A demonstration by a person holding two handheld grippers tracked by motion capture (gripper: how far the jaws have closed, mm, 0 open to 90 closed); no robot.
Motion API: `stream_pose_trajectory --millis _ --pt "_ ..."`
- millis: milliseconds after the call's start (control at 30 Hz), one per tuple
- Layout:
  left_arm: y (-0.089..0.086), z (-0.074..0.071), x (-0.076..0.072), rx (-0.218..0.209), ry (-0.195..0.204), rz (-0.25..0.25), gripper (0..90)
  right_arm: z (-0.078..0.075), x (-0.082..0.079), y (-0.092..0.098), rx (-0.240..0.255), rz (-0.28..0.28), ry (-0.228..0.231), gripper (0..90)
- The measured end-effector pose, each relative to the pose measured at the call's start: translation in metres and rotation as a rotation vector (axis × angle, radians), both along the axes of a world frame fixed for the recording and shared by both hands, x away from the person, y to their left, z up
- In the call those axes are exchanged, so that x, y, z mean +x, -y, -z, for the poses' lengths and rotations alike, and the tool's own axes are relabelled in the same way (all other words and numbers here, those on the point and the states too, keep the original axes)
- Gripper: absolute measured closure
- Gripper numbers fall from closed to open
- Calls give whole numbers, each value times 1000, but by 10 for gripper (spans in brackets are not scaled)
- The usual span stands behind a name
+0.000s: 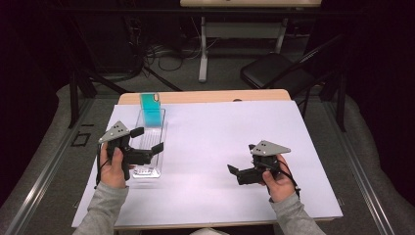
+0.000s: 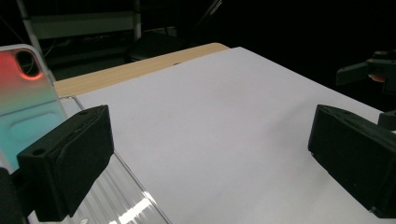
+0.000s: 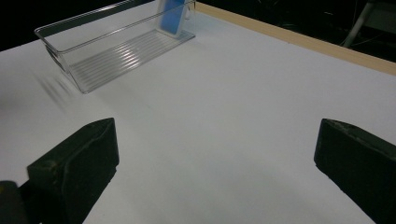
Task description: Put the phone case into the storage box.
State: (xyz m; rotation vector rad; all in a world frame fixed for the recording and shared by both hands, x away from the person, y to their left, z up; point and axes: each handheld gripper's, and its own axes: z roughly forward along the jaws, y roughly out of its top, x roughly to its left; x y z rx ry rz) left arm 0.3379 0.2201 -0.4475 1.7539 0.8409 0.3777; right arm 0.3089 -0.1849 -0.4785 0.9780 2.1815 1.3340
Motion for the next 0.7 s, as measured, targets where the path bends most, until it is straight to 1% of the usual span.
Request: stream_pose_trajectory --millis 133,167,200,233,333,467,633,700 --pt "2 4 -7 2 -1 12 5 -1 -4 4 -5 0 4 0" --pt "3 6 -9 2 5 16 5 0 -5 5 -7 -2 11 0" --pt "5 7 -10 6 8 12 5 0 -6 6 -9 -1 8 0" --pt "5 8 -12 7 7 27 5 0 -7 6 -10 -1 6 0" --pt "9 13 -16 17 22 40 5 2 -10 9 -16 -1 7 0" --pt "13 20 -23 9 24 50 5 4 -12 15 -15 8 2 0" --pt "17 27 -31 20 26 57 5 7 -16 21 -14 22 2 0" --pt "18 29 -33 13 24 62 5 9 -17 24 -13 26 -1 0"
